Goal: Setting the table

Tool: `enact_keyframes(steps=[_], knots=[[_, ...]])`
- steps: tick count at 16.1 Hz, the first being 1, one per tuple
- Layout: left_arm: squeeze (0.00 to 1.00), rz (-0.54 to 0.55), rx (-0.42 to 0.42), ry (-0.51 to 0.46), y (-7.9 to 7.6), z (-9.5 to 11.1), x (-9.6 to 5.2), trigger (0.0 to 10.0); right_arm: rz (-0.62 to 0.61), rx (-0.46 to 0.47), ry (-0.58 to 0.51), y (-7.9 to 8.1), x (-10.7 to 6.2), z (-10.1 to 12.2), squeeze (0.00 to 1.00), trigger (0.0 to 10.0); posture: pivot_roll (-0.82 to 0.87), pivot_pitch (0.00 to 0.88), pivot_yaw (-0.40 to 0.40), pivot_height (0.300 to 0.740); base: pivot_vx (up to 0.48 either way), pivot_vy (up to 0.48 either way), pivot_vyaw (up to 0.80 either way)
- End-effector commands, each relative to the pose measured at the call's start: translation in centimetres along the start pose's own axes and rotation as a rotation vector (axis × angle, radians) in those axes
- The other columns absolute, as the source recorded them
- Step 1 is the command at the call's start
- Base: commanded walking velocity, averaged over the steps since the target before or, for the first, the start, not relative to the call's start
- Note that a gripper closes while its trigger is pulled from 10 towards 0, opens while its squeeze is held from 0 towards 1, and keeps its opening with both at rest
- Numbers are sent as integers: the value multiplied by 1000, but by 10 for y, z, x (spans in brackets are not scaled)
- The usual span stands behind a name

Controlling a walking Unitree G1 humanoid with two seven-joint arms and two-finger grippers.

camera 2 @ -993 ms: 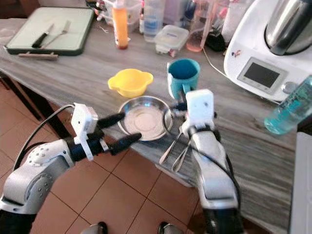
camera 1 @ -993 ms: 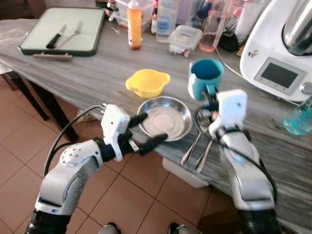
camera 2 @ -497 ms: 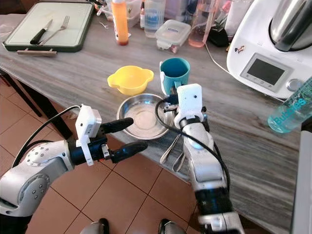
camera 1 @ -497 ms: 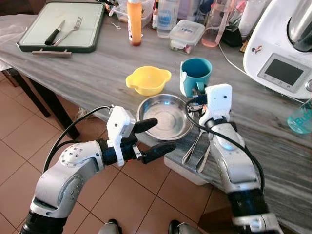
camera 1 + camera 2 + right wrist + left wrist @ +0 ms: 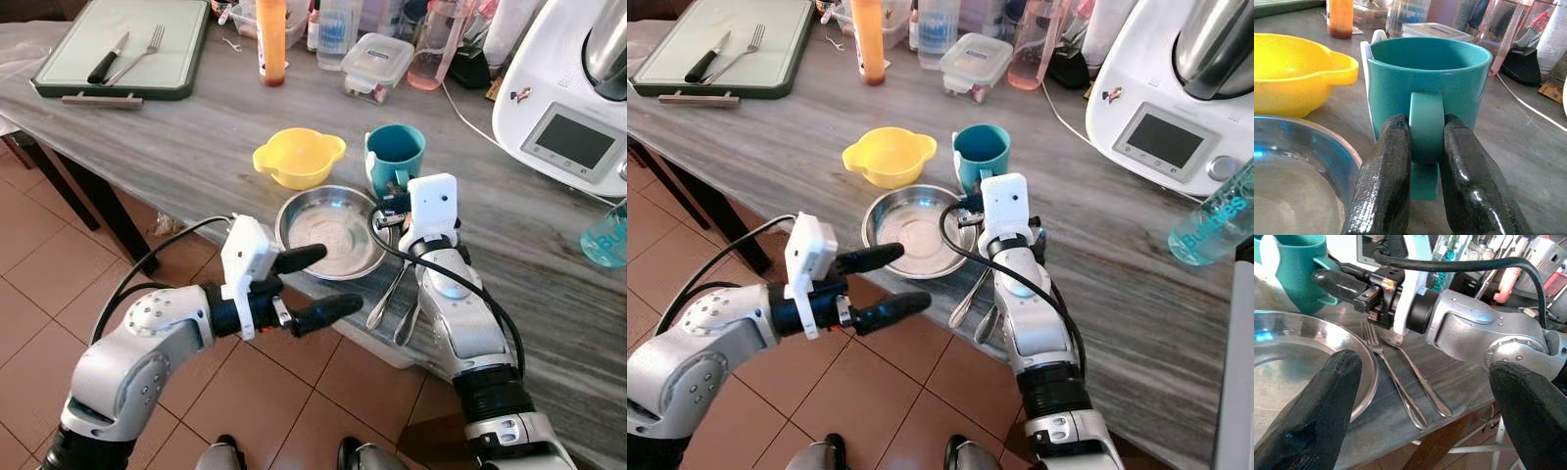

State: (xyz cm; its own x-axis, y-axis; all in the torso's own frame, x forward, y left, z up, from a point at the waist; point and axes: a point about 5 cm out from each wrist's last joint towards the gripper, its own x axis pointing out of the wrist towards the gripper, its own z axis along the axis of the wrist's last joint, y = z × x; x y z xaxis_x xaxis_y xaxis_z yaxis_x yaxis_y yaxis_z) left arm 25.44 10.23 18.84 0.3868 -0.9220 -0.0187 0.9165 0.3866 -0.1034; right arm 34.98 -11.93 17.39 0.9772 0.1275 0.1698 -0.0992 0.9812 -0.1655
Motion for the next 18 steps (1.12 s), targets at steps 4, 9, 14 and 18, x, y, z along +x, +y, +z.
enact_keyframes(steps=[4,9,14,18], knots=[[0,0,11,21,-2,-2,-2,10000,-45,5,-22,-11,0,-1,0,10000,202,235,-68,740,0,0,0],[0,4,15,24,-2,-3,-1,10000,-29,31,-26,-6,3,-5,0,10000,204,237,-71,740,0,0,0],[0,-2,13,27,-4,-4,0,10000,-21,46,-45,-4,5,-1,0,10000,204,237,-72,740,0,0,0],[0,-11,12,30,-4,-5,1,10000,-22,55,-37,-3,2,-5,0,10000,201,236,-71,740,0,0,0]])
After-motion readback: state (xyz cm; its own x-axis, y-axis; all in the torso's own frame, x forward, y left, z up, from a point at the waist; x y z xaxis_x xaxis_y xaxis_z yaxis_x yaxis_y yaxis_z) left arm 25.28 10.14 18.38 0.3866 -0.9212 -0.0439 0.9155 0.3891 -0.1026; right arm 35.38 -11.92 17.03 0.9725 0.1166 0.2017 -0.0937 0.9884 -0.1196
